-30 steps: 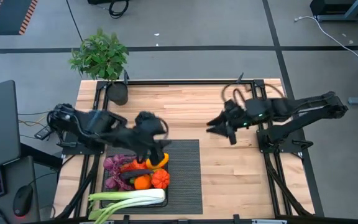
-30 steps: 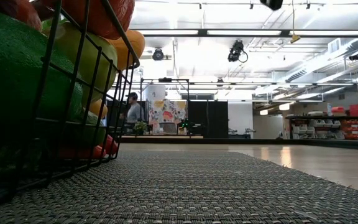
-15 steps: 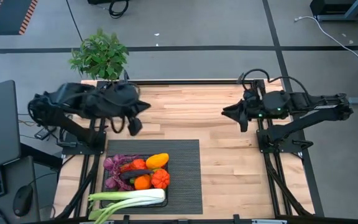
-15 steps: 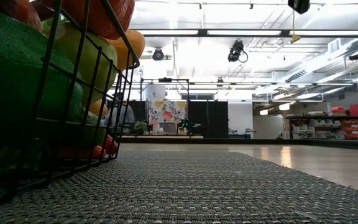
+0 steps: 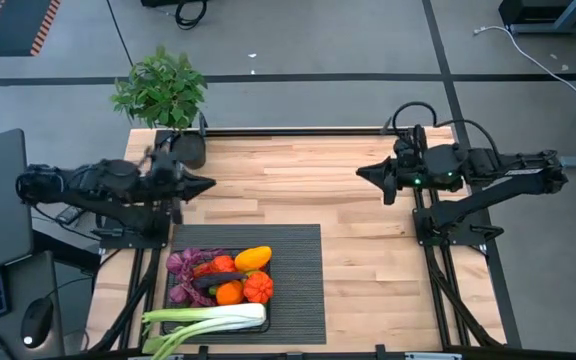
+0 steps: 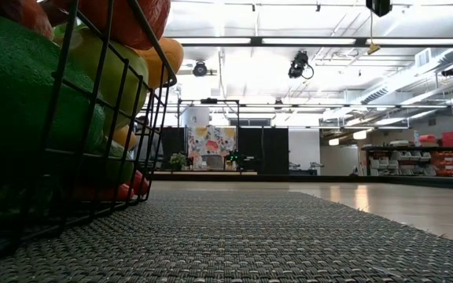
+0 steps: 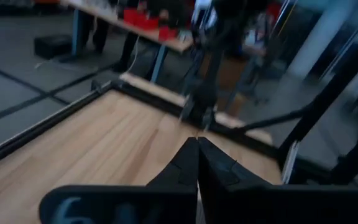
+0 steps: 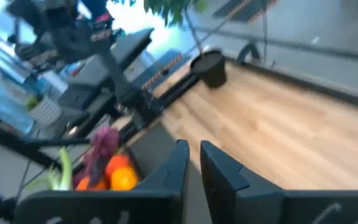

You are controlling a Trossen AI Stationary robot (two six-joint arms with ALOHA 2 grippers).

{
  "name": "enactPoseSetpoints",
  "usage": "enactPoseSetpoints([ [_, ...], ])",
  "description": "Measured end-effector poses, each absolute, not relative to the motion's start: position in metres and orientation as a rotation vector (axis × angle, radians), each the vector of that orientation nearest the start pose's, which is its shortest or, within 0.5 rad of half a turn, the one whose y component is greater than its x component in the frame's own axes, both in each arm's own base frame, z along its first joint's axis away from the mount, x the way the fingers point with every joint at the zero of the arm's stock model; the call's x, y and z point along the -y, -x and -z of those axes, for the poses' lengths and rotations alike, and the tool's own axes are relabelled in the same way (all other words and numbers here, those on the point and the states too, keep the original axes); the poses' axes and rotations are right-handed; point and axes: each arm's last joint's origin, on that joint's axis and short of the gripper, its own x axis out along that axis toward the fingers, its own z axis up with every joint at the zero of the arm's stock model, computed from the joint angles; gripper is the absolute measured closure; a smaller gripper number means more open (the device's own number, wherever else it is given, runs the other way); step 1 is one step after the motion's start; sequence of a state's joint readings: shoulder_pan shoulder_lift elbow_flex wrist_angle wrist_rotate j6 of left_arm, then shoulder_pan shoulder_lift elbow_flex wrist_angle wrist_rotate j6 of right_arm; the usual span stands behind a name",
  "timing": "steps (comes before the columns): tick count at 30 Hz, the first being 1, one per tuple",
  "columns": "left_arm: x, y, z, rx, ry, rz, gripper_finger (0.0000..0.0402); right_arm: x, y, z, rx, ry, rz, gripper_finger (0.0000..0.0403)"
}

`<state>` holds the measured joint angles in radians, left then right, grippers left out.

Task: Build produce basket
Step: Return to Home Position

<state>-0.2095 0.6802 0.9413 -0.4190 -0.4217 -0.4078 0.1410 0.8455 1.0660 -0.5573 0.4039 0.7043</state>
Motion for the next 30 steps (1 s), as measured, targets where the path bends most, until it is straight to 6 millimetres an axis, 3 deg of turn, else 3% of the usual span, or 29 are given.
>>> enactPoseSetpoints([
  [5,0.005,-0.095,-0.334,0.053,0.403,-0.235,0.0399,-0.013,-0.160,-0.376,-0.293,-0.619,0.329,0.0378],
  [10,0.002,-0.081,-0.295,0.178,0.471,-0.181,0.0399,-0.013,-0.160,-0.377,-0.275,-0.700,0.334,0.0395],
  [21,0.002,-0.076,-0.250,0.363,0.482,-0.138,0.0400,-0.010,-0.156,-0.380,-0.213,-0.694,0.407,0.0378],
  [30,0.001,-0.086,-0.208,0.491,0.533,-0.119,0.0400,-0.010,-0.152,-0.381,-0.214,-0.697,0.397,0.0396],
])
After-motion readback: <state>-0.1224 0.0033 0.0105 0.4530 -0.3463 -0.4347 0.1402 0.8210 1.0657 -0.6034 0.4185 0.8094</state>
